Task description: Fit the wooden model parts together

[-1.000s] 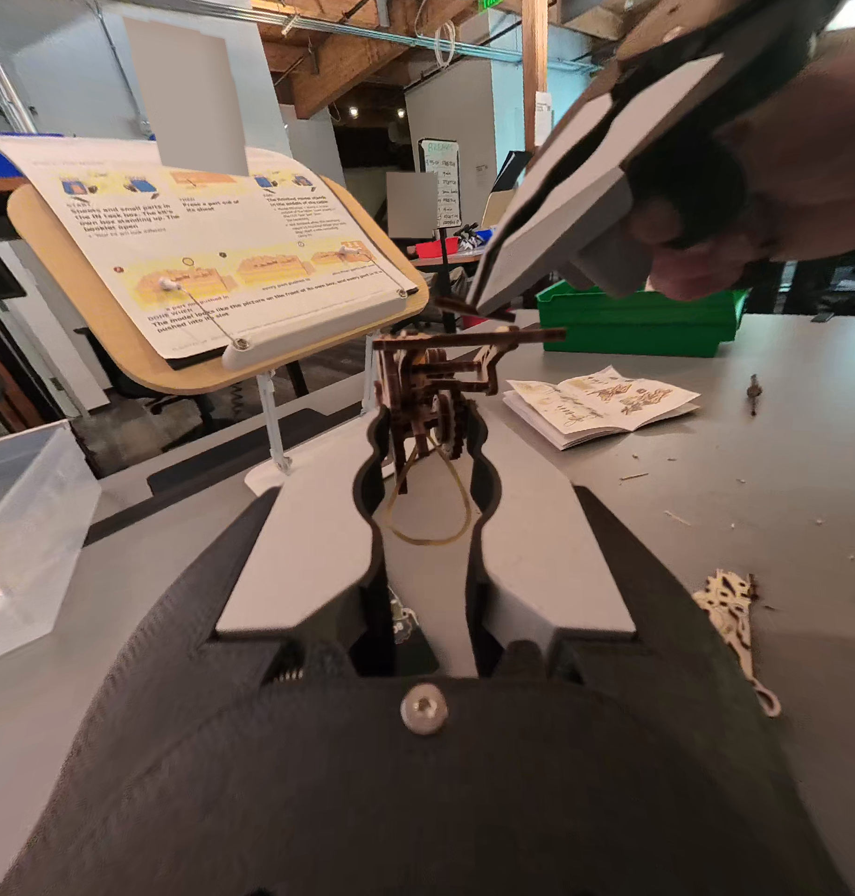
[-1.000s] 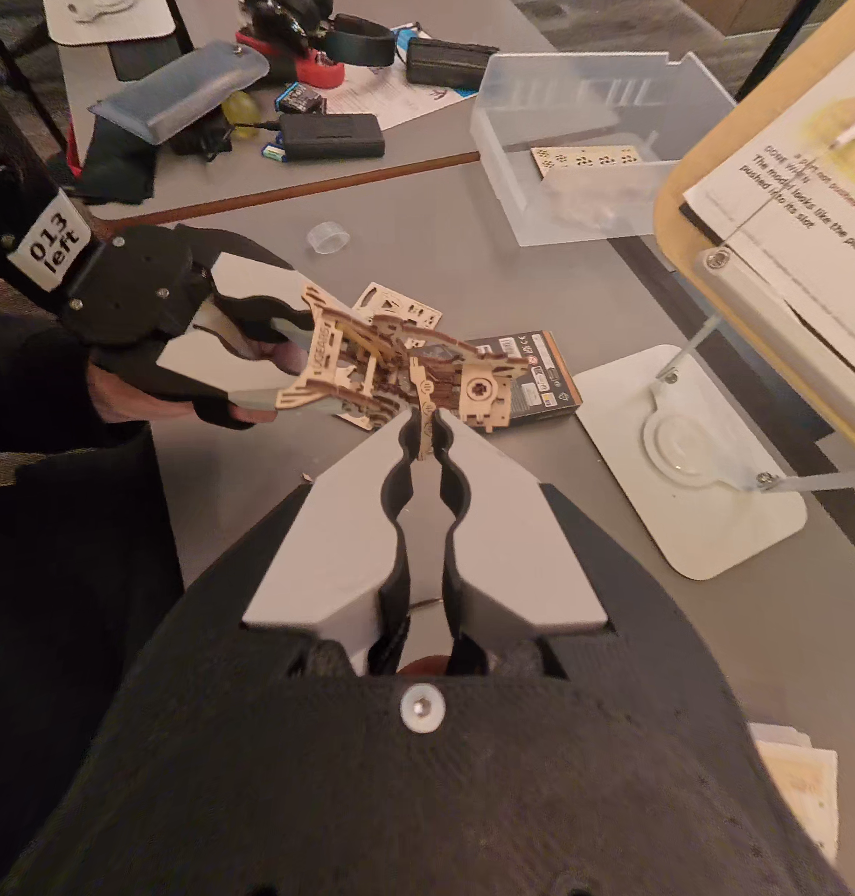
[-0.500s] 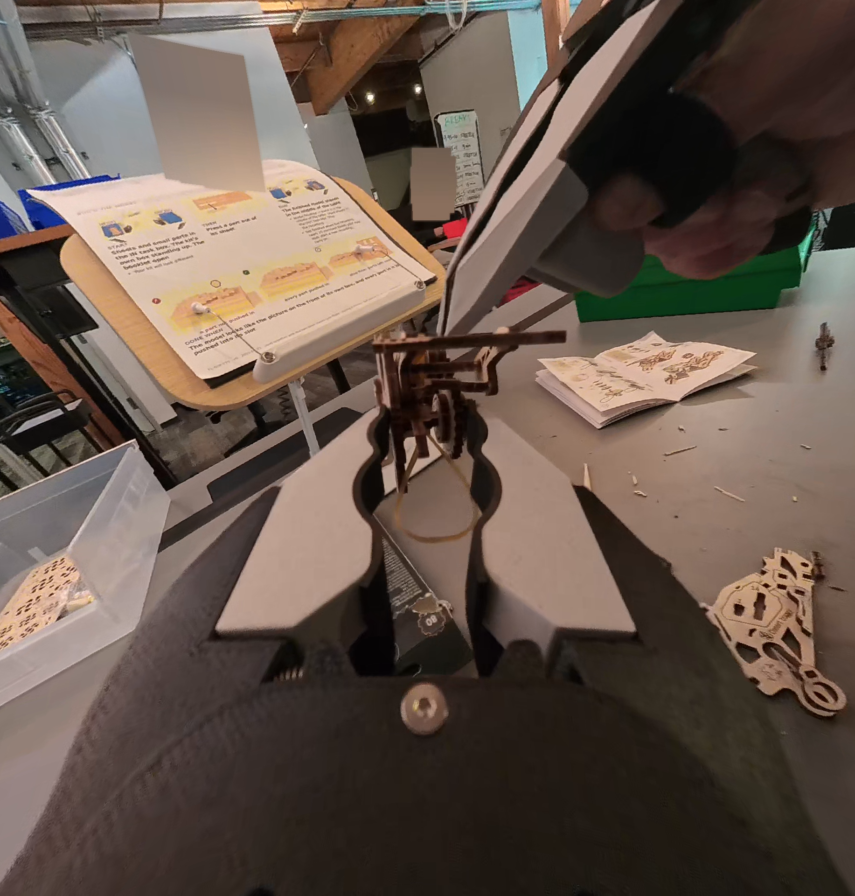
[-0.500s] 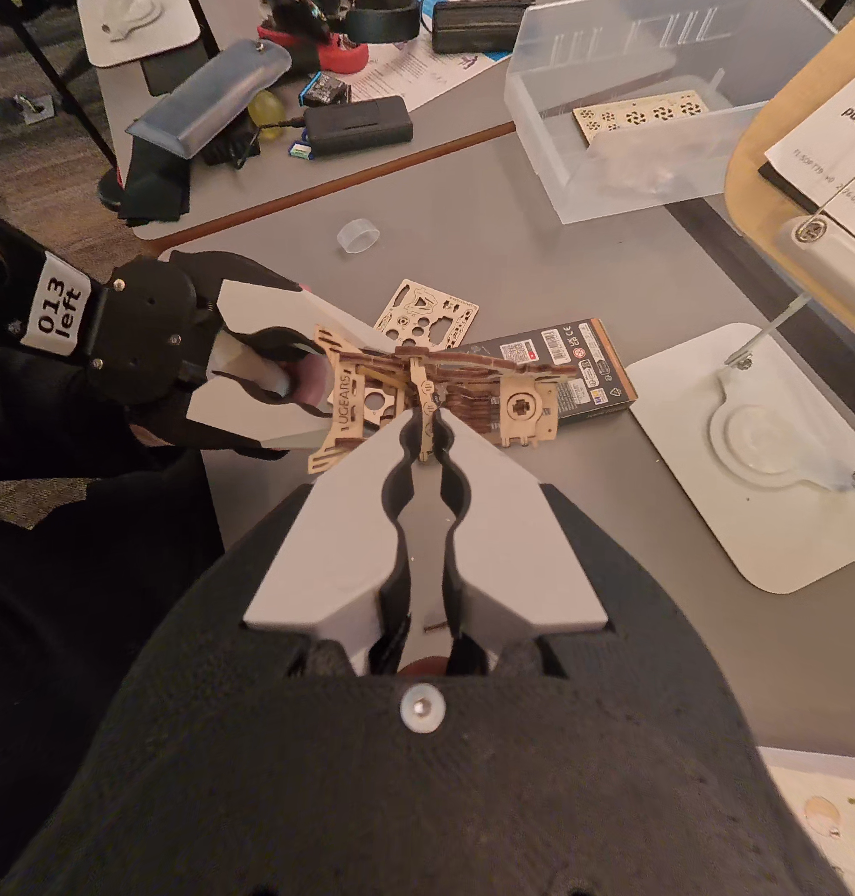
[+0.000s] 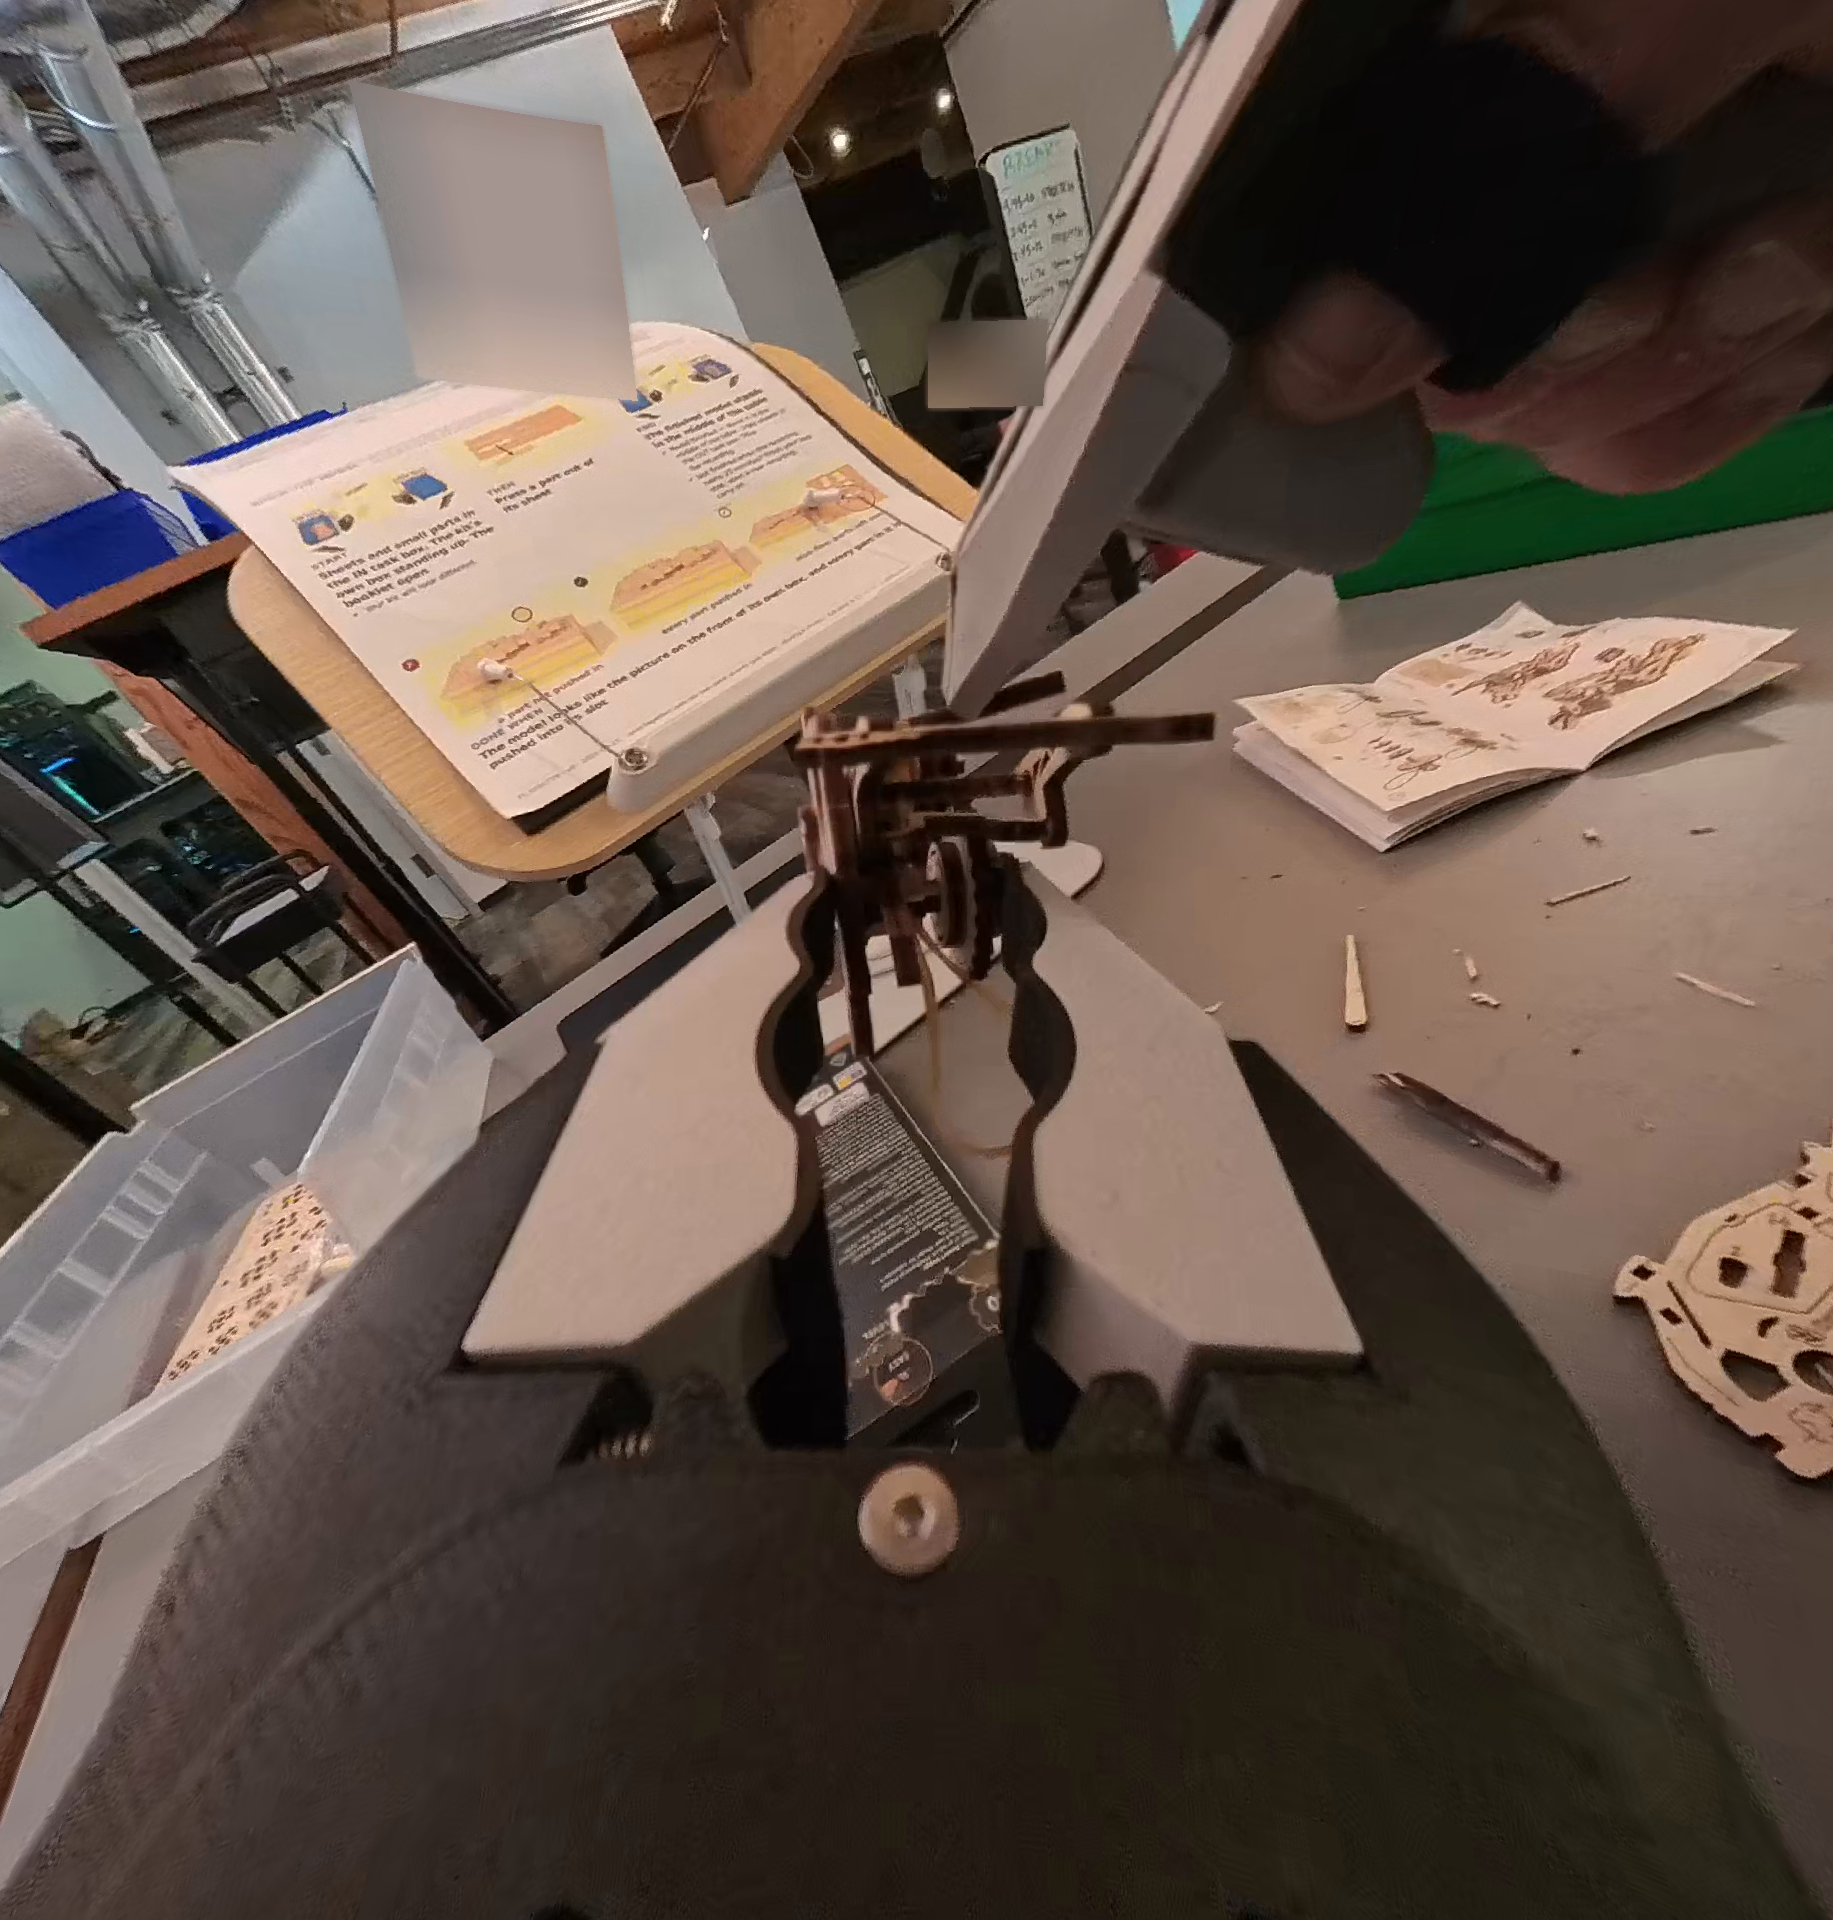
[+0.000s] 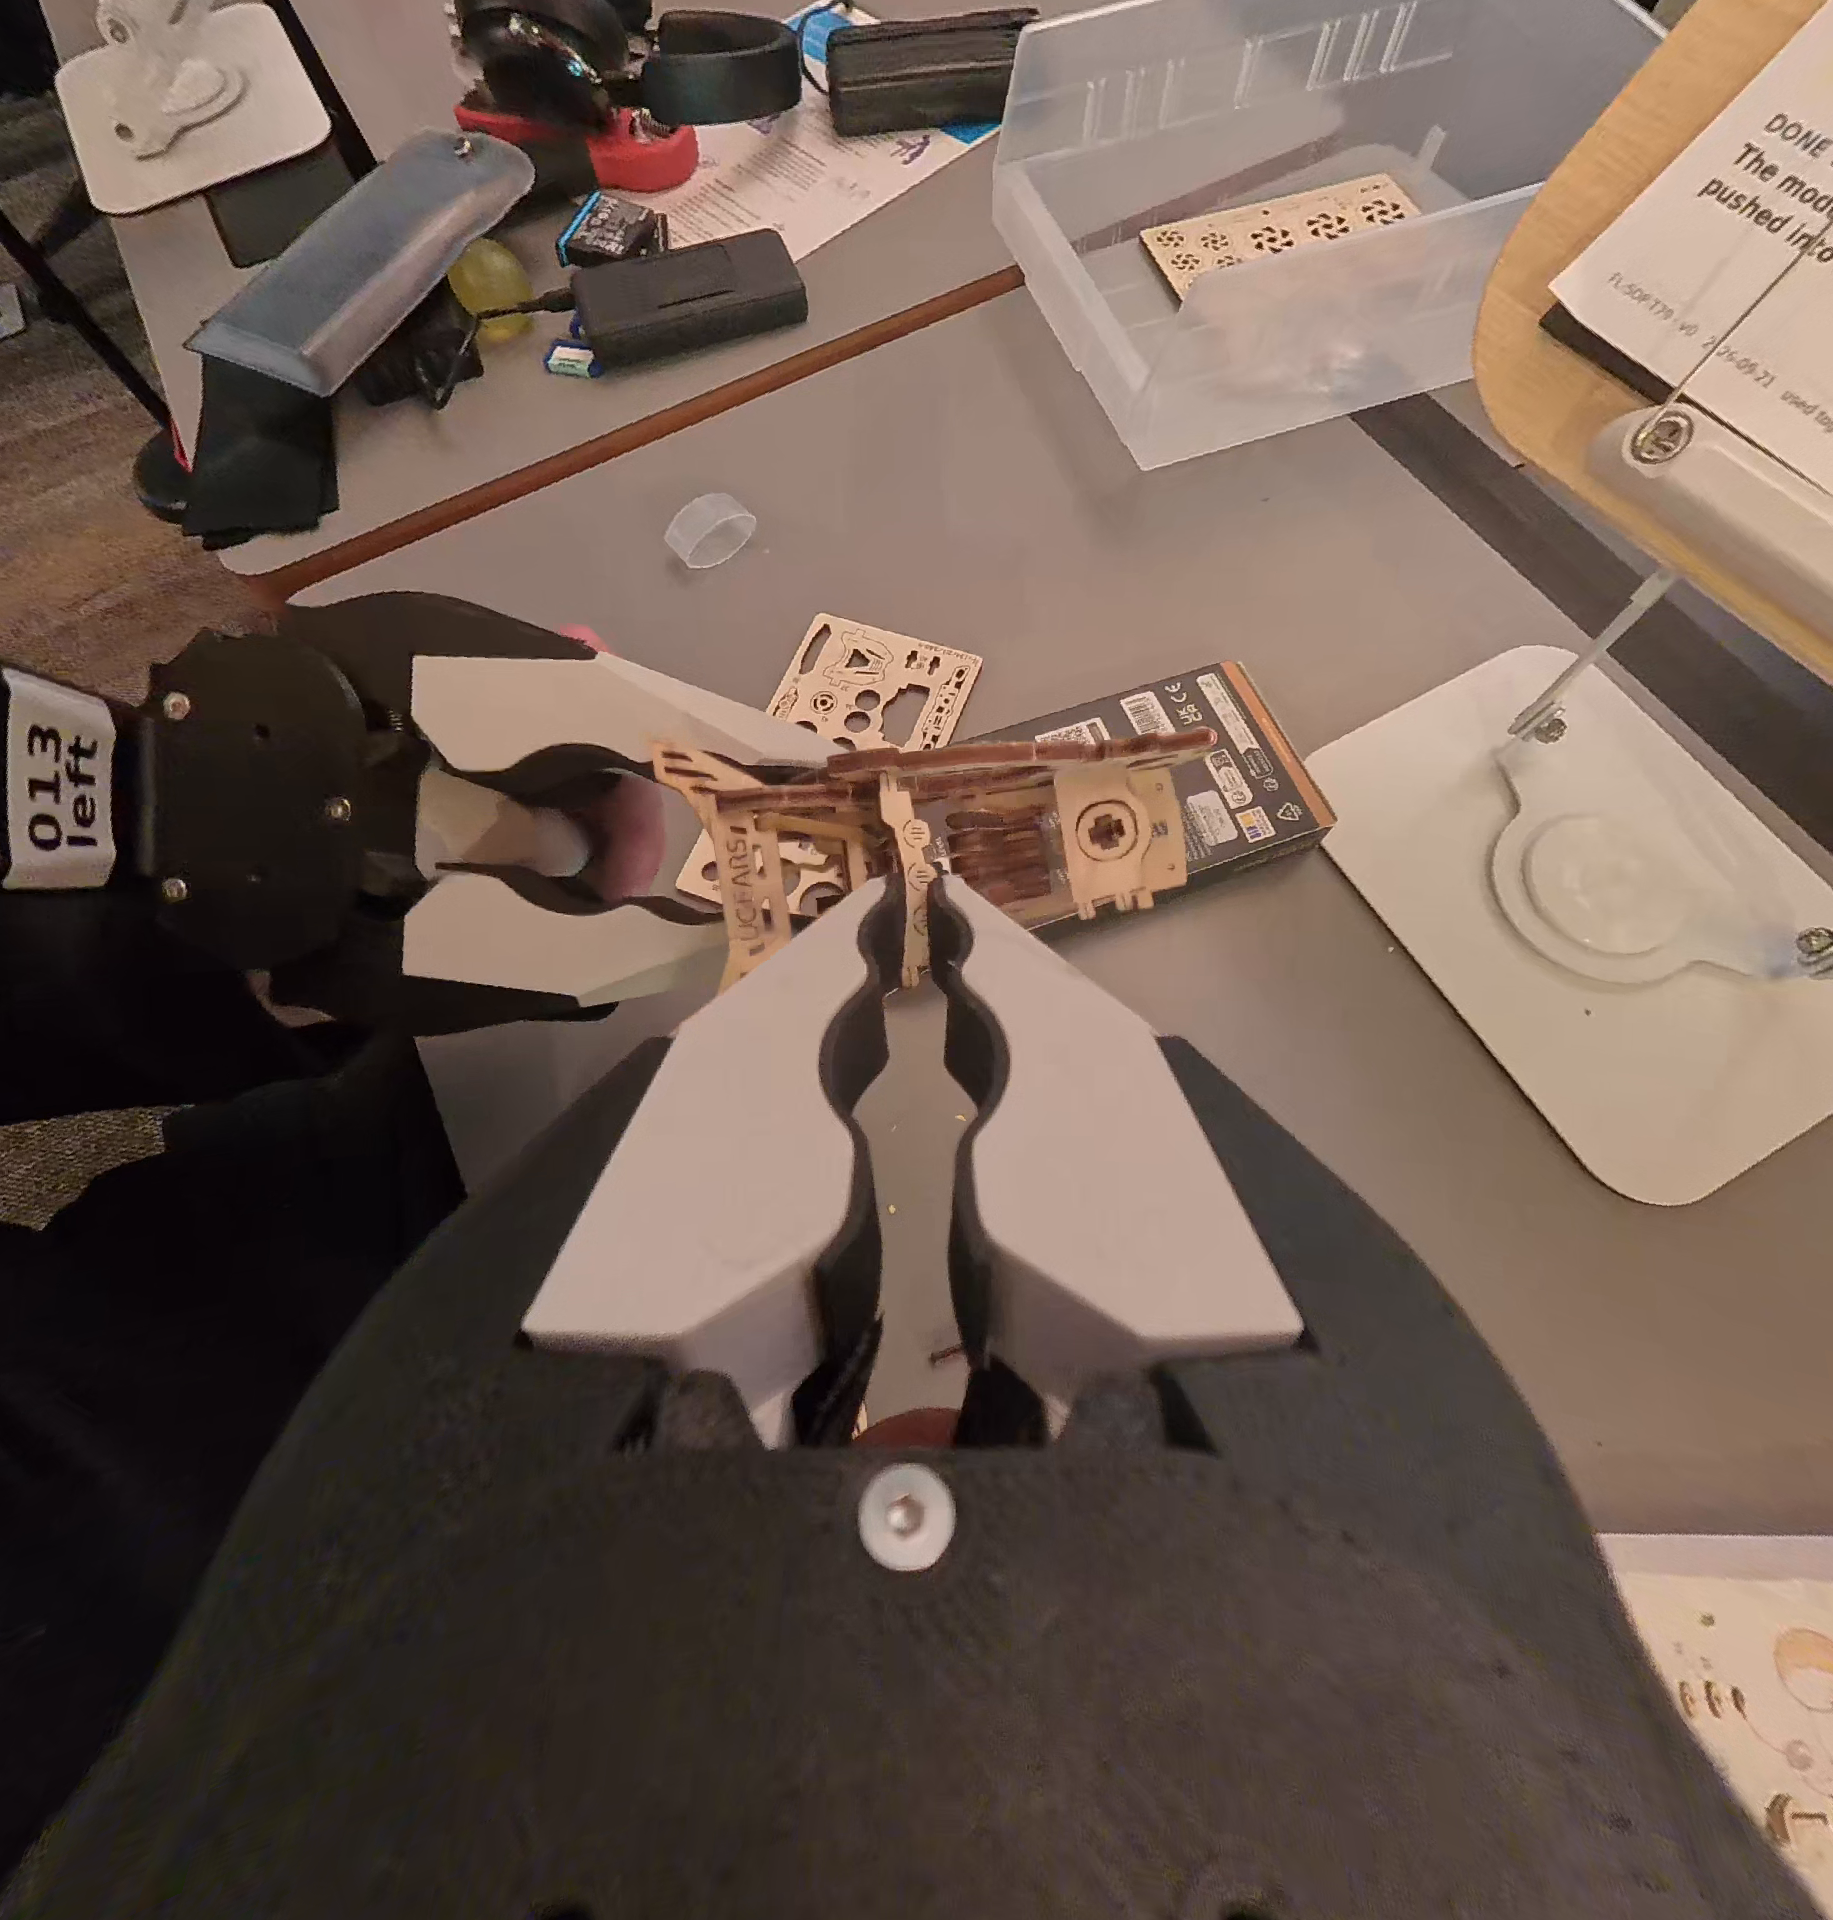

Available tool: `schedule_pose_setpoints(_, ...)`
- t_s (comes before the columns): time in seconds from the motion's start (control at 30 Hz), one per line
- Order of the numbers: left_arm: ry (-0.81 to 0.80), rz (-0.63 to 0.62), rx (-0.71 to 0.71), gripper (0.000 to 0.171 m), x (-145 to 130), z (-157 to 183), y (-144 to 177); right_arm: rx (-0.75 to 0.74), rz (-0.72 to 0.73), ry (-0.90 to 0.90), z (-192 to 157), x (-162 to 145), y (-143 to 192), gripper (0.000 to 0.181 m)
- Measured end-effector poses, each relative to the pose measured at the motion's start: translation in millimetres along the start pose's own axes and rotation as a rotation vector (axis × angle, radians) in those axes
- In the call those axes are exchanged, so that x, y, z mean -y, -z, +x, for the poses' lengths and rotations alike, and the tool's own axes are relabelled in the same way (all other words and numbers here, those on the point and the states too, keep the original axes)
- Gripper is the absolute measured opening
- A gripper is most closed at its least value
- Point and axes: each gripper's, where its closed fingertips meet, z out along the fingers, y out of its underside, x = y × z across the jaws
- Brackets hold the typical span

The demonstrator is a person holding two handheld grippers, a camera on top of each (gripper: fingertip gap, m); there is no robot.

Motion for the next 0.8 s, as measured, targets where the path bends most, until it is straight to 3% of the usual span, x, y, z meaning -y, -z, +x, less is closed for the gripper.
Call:
schedule_pose_setpoints(0.23,0.029,-0.001,0.013,0.030,-0.2,-3.0,-0.1,-0.004,0.052,-0.029,-0.9,3.2,-1.5,0.000)
schedule_pose_setpoints(0.6,0.139,0.005,-0.042,0.029,0.2,0.4,-1.3,0.338,0.168,-0.431,-0.2,-1.2,-5.8,0.000)
schedule_pose_setpoints(0.8,0.142,-0.010,-0.050,0.030,-1.4,1.7,-1.6,0.397,0.143,-0.486,3.4,-5.2,-9.0,0.000)
